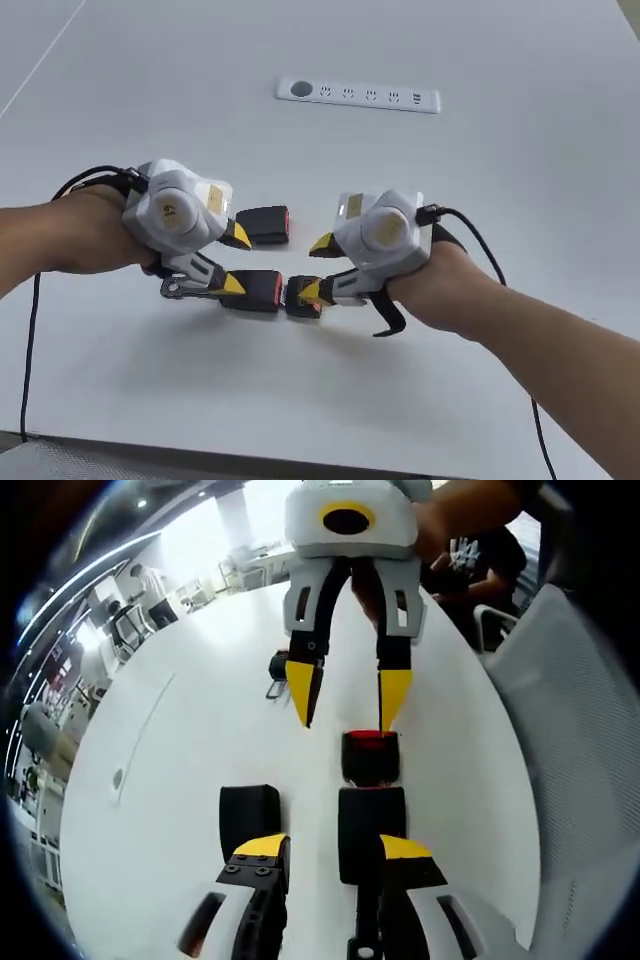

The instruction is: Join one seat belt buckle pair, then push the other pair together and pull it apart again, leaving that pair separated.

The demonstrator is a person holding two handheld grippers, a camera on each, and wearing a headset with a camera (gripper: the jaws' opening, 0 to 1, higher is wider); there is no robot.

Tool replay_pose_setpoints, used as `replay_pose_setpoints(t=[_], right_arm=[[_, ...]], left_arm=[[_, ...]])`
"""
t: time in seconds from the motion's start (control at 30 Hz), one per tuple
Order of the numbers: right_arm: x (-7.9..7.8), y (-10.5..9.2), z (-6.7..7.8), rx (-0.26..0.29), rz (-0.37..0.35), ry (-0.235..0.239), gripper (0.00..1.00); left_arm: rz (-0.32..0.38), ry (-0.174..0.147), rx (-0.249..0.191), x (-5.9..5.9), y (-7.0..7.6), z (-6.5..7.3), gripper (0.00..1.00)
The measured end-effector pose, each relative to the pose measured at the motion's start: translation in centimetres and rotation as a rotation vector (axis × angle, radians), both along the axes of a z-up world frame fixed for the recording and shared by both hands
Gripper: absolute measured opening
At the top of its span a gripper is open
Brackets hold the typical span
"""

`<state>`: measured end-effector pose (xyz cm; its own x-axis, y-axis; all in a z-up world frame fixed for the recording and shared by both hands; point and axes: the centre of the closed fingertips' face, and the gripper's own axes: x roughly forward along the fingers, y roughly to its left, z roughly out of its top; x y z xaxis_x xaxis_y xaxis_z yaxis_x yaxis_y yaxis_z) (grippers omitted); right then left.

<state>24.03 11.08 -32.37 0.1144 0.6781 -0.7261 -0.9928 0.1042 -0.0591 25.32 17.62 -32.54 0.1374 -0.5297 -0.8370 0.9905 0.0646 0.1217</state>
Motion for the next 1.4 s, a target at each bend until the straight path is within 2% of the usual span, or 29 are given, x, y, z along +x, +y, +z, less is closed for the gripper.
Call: replay_pose_setpoints(t=[0.1, 0.13, 0.23, 0.4, 0.57, 0.6, 0.63, 0.67, 0.7, 0.73, 0.8, 0.87, 0.93, 1.0, 1.1, 1.33, 1.4], right_arm=[[1.6, -1.3, -0.2, -0.016, -0.019, -0.006, 0.33], [1.9, -1.7, -0.4, -0.032, -0.013, -0.014, 0.33], [3.1, -3.3, -0.6, -0.063, -0.010, -0.018, 0.32], [5.6, -6.2, -0.5, -0.098, -0.036, -0.036, 0.32], [6.8, -8.7, -0.9, -0.141, -0.048, -0.043, 0.32], [6.9, -9.4, -1.0, -0.151, -0.052, -0.038, 0.32], [7.0, -9.8, -1.1, -0.157, -0.056, -0.037, 0.32], [7.3, -10.5, -1.3, -0.167, -0.061, -0.058, 0.31], [7.3, -10.9, -1.4, -0.168, -0.063, -0.047, 0.31], [7.0, -11.5, -1.8, -0.168, -0.079, -0.008, 0.31], [7.0, -12.3, -2.1, -0.184, -0.072, -0.017, 0.32], [6.9, -12.7, -2.2, -0.186, -0.081, -0.006, 0.32], [6.9, -13.0, -2.4, -0.183, -0.084, 0.006, 0.32], [6.7, -13.0, -2.6, -0.186, -0.084, 0.014, 0.32], [6.6, -12.9, -2.9, -0.186, -0.080, 0.014, 0.32], [6.5, -12.7, -3.6, -0.208, -0.034, 0.005, 0.33], [6.6, -12.7, -3.8, -0.208, -0.028, 0.014, 0.33]], left_arm=[[0.020, -0.027, -0.023, 1.6, -0.4, 0.7, 0.35], [0.020, -0.027, -0.028, 2.1, -0.5, 0.8, 0.35], [0.015, -0.038, -0.020, 3.1, -0.5, 0.6, 0.38], [0.022, -0.039, -0.018, 4.9, -0.6, 0.3, 0.39], [0.013, -0.040, -0.007, 6.3, -0.6, -0.5, 0.39], [0.019, -0.028, -0.008, 6.4, -0.6, -0.6, 0.39], [0.023, -0.017, -0.004, 6.5, -0.5, -0.8, 0.40], [0.019, -0.018, -0.001, 6.4, -0.5, -0.9, 0.40], [0.017, -0.019, 0.003, 6.5, -0.5, -1.0, 0.41], [0.022, -0.025, 0.010, 6.6, -0.4, -1.0, 0.42], [0.013, 0.001, 0.011, 6.1, -0.5, -1.2, 0.43], [-0.006, 0.014, 0.029, 5.6, -0.6, -1.6, 0.43], [-0.021, 0.013, 0.040, 5.4, -0.6, -1.9, 0.43], [-0.021, 0.017, 0.049, 5.4, -0.7, -2.1, 0.41], [-0.031, -0.001, 0.056, 5.5, -1.1, -1.9, 0.33], [-0.045, 0.017, 0.080, 5.2, -0.7, -2.5, 0.33], [-0.061, 0.009, 0.088, 5.1, -0.8, -2.5, 0.33]])
